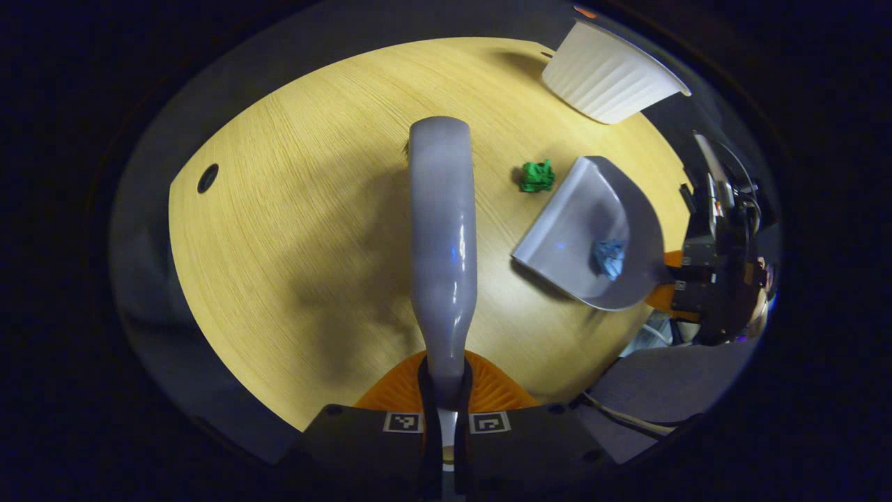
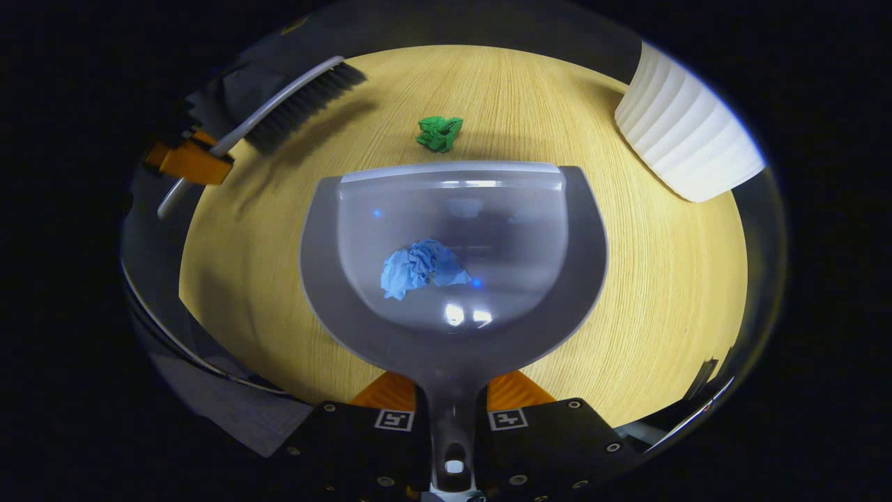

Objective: Pick up the small broom and dustpan from the desktop, sweep the trash into the dustpan with the broom, and then empty the trash into the garbage bin.

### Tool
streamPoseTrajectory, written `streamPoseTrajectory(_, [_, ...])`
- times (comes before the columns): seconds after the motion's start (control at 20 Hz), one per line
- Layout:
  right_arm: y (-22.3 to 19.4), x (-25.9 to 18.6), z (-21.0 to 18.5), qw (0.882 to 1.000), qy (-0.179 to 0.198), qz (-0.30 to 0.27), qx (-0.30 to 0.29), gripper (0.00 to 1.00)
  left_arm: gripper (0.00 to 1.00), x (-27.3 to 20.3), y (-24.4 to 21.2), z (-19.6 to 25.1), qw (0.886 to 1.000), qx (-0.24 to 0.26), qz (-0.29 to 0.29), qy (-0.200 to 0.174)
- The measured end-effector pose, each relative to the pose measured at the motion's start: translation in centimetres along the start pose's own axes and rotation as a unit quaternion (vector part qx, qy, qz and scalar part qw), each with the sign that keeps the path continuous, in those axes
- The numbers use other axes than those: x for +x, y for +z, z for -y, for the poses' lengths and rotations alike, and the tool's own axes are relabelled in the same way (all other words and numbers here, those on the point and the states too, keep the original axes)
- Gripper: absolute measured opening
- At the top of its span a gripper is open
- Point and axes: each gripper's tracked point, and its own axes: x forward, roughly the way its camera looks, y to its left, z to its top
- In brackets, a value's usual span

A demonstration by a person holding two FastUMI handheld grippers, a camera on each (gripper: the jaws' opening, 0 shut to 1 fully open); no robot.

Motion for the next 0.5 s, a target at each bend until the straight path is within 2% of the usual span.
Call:
streamPoseTrajectory(0.3, [0.1,0.0,-0.2,1.0,-0.006,-0.002,0.003,0.24,0.1,2.2,6.1,-1.2,0.992,0.107,-0.026,0.065])
streamPoseTrajectory(0.5, [0.2,0.0,-0.2,1.0,-0.006,0.0,0.006,0.24,0.1,3.0,7.5,1.3,0.988,0.144,-0.039,0.05])
